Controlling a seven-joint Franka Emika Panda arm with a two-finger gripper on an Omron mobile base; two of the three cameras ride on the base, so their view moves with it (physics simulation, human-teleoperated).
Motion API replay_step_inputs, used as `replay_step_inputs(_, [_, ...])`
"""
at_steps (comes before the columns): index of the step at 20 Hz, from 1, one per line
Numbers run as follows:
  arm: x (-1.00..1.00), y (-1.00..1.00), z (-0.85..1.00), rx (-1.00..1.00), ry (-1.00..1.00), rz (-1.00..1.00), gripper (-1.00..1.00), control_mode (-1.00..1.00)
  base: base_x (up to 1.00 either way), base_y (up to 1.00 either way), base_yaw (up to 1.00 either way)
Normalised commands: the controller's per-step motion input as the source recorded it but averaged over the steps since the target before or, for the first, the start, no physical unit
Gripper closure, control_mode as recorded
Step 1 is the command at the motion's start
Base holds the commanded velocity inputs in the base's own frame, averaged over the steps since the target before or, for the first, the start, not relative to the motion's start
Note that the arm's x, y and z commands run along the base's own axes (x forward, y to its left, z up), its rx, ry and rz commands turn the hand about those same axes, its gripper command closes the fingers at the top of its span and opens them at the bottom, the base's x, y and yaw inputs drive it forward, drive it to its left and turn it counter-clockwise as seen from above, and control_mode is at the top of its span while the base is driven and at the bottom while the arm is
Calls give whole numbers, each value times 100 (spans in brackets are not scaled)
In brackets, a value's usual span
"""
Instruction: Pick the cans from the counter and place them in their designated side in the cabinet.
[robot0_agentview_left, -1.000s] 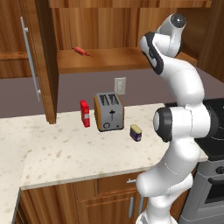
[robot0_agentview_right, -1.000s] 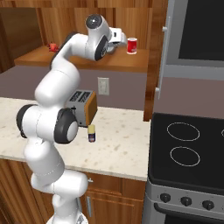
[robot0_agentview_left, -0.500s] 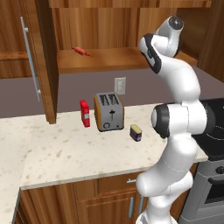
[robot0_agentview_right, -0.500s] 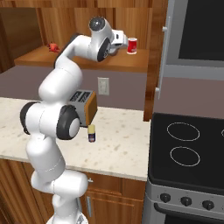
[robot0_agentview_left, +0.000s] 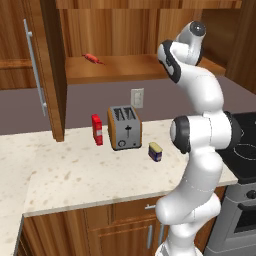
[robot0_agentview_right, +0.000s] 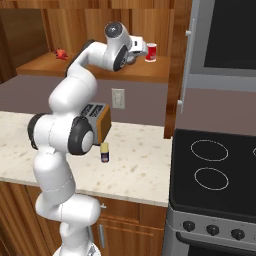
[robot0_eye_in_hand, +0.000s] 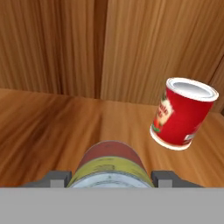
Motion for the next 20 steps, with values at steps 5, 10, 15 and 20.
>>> replay_step_inputs(5, [26, -3, -4, 0, 0, 0, 100, -100, 0, 0, 0])
replay_step_inputs(10, [26, -2, -7, 0, 1, 0, 100, -100, 0, 0, 0])
replay_step_inputs(15, [25, -2, -9, 0, 3, 0, 100, -100, 0, 0, 0])
replay_step_inputs(20, [24, 0, -9, 0, 3, 0, 100, -100, 0, 0, 0])
